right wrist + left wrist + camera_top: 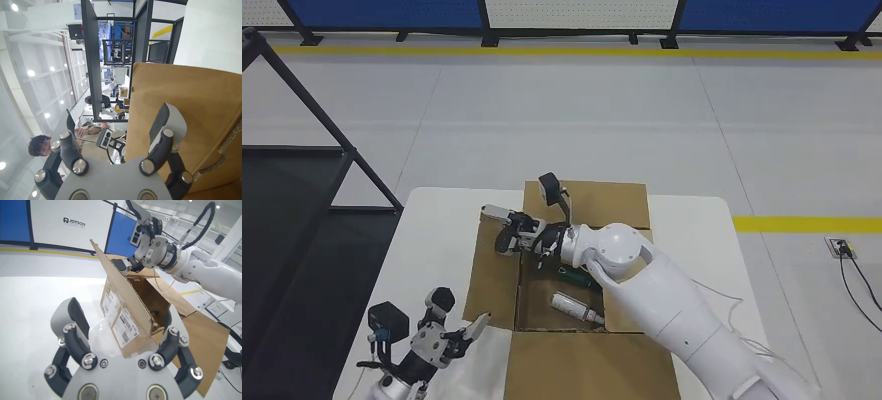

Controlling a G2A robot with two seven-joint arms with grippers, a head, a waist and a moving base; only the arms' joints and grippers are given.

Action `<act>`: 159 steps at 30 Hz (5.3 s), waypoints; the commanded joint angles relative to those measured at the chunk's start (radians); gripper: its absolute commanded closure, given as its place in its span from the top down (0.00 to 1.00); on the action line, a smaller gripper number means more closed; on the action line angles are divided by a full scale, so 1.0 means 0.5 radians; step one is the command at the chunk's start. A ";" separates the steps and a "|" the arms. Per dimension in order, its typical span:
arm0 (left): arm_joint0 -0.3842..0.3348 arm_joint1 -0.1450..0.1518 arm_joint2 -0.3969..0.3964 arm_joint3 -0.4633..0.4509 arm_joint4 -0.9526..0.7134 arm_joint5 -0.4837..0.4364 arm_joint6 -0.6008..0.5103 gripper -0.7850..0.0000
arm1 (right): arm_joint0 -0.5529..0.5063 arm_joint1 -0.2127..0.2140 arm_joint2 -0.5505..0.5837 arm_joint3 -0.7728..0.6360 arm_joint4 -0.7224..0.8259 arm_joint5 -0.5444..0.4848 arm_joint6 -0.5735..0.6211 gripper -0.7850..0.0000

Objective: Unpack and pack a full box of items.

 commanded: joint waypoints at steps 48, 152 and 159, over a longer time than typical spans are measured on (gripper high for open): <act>-0.134 -0.029 -0.142 0.359 -0.111 0.130 -0.018 1.00 | -0.263 0.065 0.487 -0.276 -0.316 -0.131 0.167 1.00; -1.280 -0.210 0.976 0.359 -0.733 0.640 -1.209 1.00 | -1.513 0.460 1.543 -1.630 -0.522 -0.144 0.189 1.00; -1.379 -0.246 1.035 0.517 -1.042 0.778 -1.289 1.00 | -1.673 0.475 1.654 -1.738 -0.539 -0.201 0.045 1.00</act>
